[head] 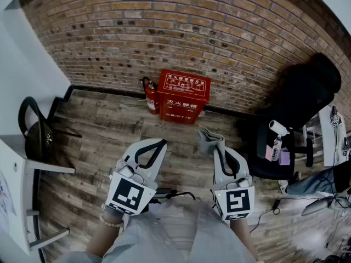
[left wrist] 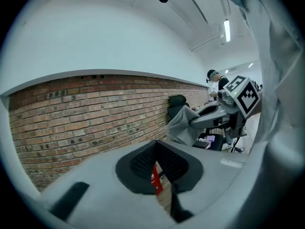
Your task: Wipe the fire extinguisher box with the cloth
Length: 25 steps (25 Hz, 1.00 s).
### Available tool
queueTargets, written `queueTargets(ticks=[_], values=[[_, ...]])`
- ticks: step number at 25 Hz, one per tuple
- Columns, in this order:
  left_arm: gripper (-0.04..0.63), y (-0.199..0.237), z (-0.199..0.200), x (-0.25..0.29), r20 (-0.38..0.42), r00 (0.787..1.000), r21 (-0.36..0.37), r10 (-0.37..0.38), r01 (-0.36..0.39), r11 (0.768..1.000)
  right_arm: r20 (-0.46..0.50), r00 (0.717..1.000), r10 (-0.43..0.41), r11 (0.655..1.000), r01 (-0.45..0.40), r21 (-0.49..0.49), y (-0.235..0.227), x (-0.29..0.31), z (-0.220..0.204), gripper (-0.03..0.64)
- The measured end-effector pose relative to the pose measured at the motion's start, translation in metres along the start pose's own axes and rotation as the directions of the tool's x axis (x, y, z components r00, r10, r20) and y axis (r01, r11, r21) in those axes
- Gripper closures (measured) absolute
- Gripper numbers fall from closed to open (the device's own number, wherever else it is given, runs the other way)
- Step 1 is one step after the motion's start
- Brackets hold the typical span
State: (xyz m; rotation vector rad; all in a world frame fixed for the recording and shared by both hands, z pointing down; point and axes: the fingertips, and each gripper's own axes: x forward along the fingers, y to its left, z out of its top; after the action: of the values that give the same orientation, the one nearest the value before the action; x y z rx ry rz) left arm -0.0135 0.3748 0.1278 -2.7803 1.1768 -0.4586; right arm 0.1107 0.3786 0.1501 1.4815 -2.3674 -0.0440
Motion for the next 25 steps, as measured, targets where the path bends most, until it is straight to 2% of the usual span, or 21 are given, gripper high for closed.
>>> queueTargets(ticks=[4, 21, 25], values=[[0.598, 0.0000, -0.0106, -0.0009, -0.007, 1.000, -0.001, -0.002, 0.002, 1.000, -0.005, 1.000, 0.002, 1.000, -0.002, -0.001, -0.0010, 0.0013, -0.0023, 0.598], [0.598, 0.0008, -0.0118, -0.0037, -0.010, 1.000, 0.012, -0.007, 0.007, 1.000, -0.001, 1.000, -0.004, 1.000, 0.005, 0.020, 0.0011, 0.0012, -0.0028, 0.598], [0.598, 0.0045, -0.0098, -0.0075, 0.011, 1.000, 0.012, -0.004, 0.004, 1.000, 0.001, 1.000, -0.020, 0.999, 0.020, 0.027, 0.0020, 0.0010, -0.0015, 0.598]])
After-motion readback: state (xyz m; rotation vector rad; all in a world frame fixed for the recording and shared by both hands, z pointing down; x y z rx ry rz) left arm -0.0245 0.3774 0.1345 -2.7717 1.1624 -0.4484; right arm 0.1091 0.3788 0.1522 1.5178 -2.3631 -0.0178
